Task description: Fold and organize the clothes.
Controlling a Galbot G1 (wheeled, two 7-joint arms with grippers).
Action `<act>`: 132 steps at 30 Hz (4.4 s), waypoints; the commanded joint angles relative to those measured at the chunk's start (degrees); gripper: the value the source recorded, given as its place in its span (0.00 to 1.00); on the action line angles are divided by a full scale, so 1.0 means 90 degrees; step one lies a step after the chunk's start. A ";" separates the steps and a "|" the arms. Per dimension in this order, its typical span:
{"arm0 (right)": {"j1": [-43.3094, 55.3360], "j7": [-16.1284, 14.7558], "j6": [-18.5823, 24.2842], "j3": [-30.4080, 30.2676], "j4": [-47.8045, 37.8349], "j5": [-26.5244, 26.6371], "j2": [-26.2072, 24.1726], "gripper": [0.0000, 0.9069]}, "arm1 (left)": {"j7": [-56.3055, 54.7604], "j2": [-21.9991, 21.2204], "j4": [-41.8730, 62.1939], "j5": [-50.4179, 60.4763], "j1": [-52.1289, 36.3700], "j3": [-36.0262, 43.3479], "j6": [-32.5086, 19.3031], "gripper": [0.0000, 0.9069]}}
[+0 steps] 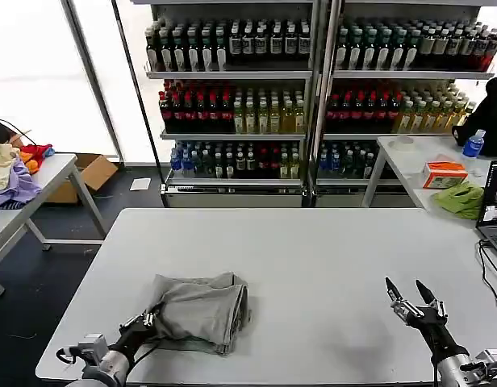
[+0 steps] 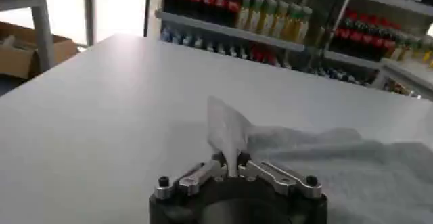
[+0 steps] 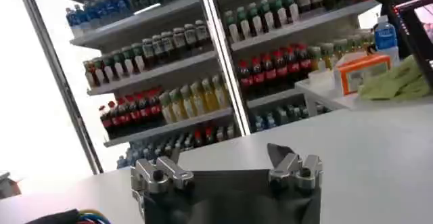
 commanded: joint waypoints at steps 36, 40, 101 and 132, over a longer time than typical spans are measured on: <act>0.0357 0.0019 0.0080 -0.0073 -0.0269 -0.0134 0.0198 1.00 | -0.2429 0.0076 -0.0324 -0.1731 -0.2129 0.3209 0.0708 0.00; 0.0246 0.0139 -0.0199 -0.0258 -0.0068 -0.0285 0.0287 1.00 | -0.2608 -0.0509 0.0073 -0.1760 -0.2896 0.3911 0.0641 0.00; 0.3058 0.1943 -0.2501 -0.4237 -0.0961 0.0403 0.0572 0.00 | -0.0332 -0.0112 -0.0673 -0.0045 -0.0978 -0.0523 -0.0601 1.00; 0.1859 0.1484 -0.2579 -0.1580 -0.0130 -0.0963 -0.1052 1.00 | -0.0209 -0.0730 -0.0353 0.0855 -0.0825 0.0394 -0.1326 1.00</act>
